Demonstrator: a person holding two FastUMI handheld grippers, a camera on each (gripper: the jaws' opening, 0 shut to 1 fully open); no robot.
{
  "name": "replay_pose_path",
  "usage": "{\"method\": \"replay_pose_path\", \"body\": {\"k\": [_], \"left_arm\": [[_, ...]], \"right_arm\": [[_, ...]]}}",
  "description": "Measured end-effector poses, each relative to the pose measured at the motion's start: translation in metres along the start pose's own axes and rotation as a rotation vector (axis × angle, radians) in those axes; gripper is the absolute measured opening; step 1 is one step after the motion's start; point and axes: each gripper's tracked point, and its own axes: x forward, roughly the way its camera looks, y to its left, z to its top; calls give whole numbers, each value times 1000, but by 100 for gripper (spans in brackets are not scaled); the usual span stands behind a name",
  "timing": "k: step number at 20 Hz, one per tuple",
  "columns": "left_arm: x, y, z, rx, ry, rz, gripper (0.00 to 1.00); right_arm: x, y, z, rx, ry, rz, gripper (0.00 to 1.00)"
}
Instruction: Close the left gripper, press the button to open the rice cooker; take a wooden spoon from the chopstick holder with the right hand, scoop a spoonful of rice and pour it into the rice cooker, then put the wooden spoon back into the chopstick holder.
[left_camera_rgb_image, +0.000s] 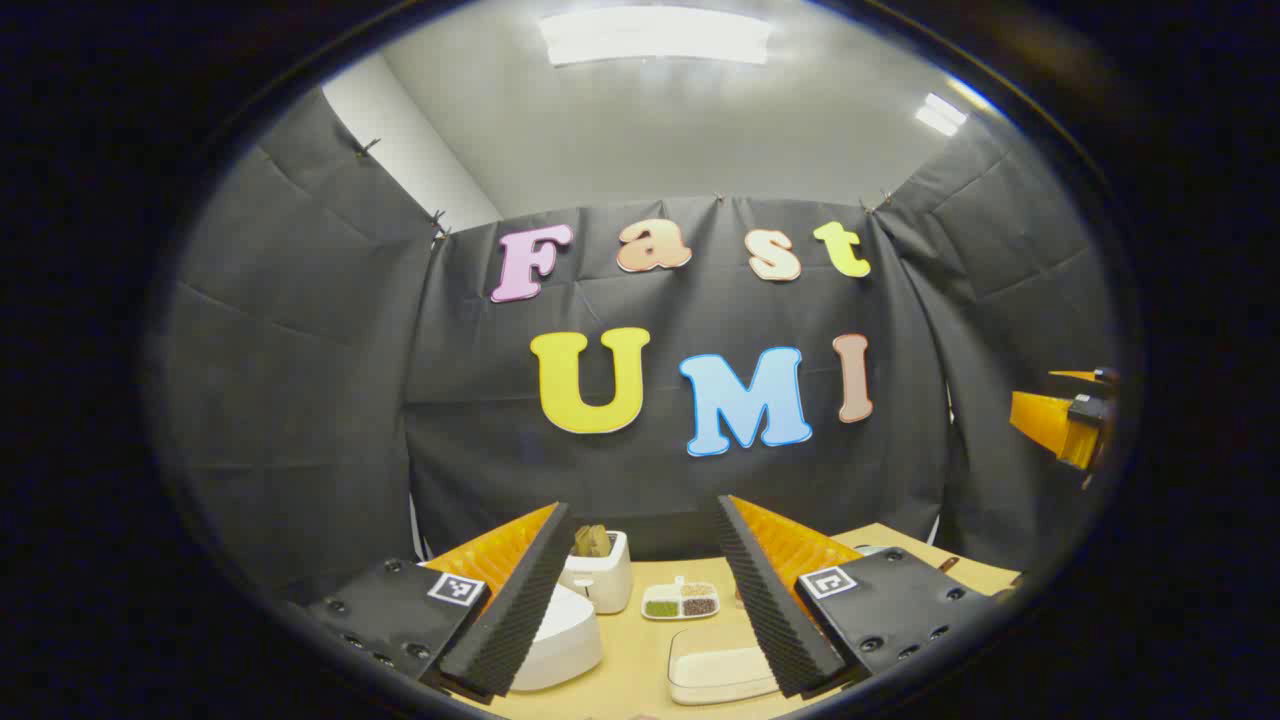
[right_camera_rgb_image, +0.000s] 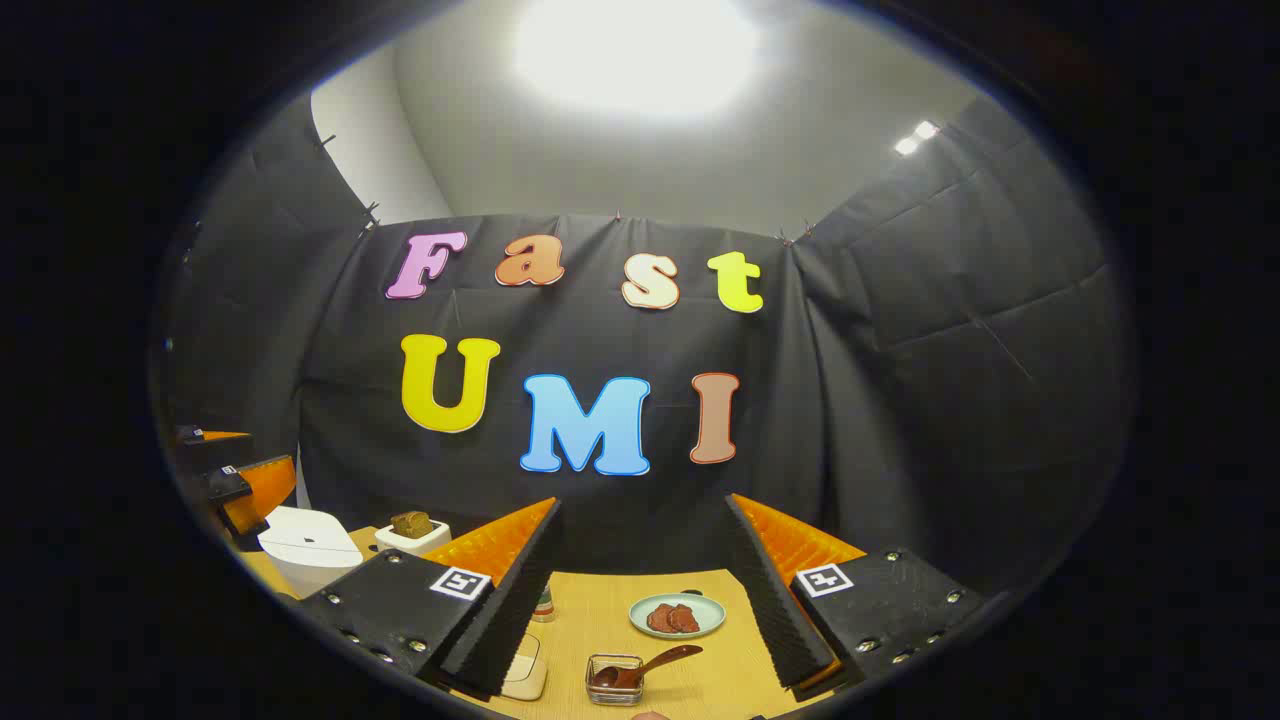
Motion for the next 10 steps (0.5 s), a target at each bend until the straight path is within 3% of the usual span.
{"method": "replay_pose_path", "body": {"k": [10], "left_arm": [[2, 0, -2, 17, -4, 3, 97]], "right_arm": [[9, 13, -6, 8, -1, 23, 95]]}}
